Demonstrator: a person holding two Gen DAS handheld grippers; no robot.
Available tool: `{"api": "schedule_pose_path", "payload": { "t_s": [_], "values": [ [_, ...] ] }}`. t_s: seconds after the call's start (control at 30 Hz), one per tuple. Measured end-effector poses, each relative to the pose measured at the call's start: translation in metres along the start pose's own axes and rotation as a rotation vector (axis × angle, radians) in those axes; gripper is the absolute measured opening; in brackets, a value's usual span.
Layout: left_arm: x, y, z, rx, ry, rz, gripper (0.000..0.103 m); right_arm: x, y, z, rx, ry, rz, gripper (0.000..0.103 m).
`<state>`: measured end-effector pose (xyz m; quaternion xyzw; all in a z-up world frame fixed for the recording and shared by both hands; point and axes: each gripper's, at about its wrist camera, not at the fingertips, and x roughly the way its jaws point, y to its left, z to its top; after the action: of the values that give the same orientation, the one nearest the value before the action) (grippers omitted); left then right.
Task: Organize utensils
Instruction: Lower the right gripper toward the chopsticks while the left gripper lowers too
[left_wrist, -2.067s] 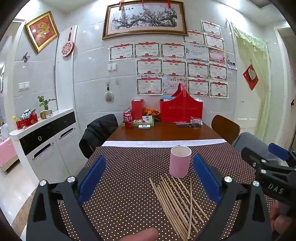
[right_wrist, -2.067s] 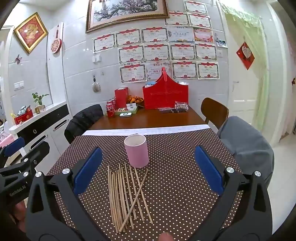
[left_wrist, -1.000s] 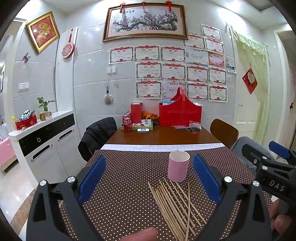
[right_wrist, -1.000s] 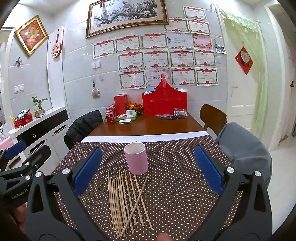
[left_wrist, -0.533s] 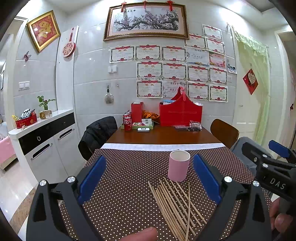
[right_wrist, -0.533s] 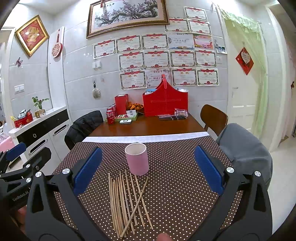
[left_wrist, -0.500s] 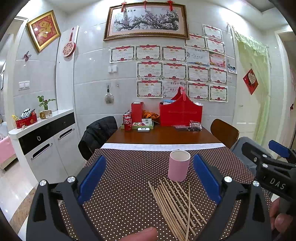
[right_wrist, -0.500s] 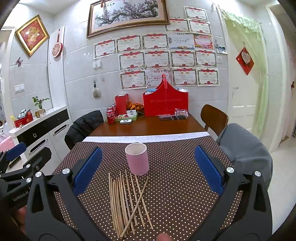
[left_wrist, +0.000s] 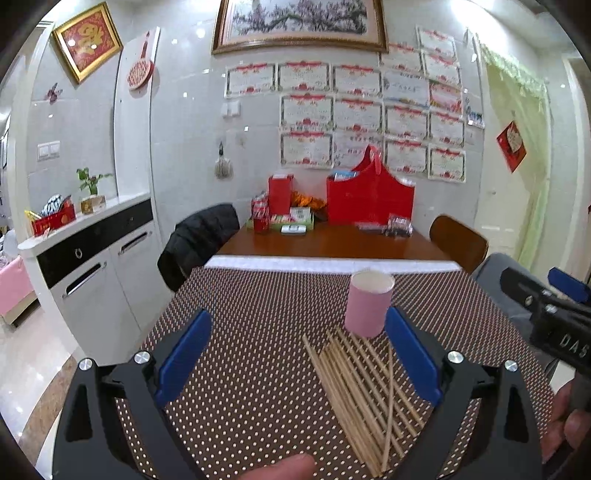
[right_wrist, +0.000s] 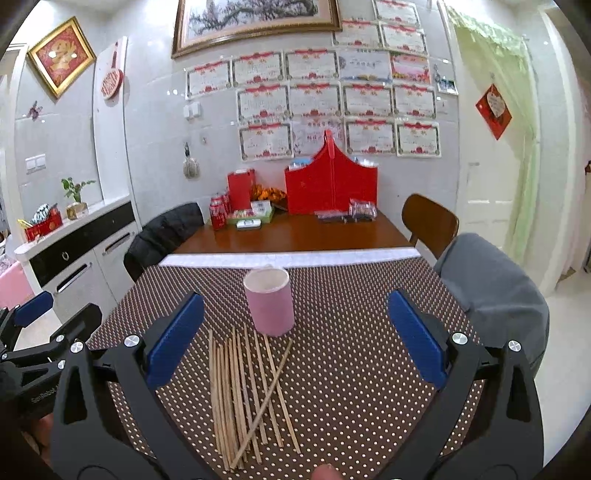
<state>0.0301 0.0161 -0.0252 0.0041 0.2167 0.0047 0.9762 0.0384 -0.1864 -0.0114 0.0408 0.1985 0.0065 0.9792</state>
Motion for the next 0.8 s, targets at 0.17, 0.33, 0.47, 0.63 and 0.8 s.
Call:
{"api": "schedule_pose_path", "payload": {
  "t_s": [0.17, 0.33, 0.47, 0.63, 0.8],
  "values": [
    [0.029, 0.002, -0.022, 0.010, 0.088, 0.020, 0.094, 0.028, -0.010, -0.017, 0.004, 0.080, -0.014, 0.097],
    [0.062, 0.003, -0.049, 0.024, 0.182, 0.031, 0.094, 0.054, -0.020, -0.035, 0.006, 0.162, -0.023, 0.097],
    [0.088, -0.002, -0.072, 0.052, 0.254, 0.040, 0.094, 0.073, -0.026, -0.051, 0.000, 0.226, -0.031, 0.097],
    [0.123, -0.008, -0.099, 0.082, 0.358, 0.049, 0.094, 0.095, -0.034, -0.067, -0.009, 0.303, -0.040, 0.097],
    [0.149, -0.010, -0.114, 0.082, 0.443, 0.028, 0.094, 0.114, -0.038, -0.083, -0.018, 0.362, -0.043, 0.097]
  ]
}}
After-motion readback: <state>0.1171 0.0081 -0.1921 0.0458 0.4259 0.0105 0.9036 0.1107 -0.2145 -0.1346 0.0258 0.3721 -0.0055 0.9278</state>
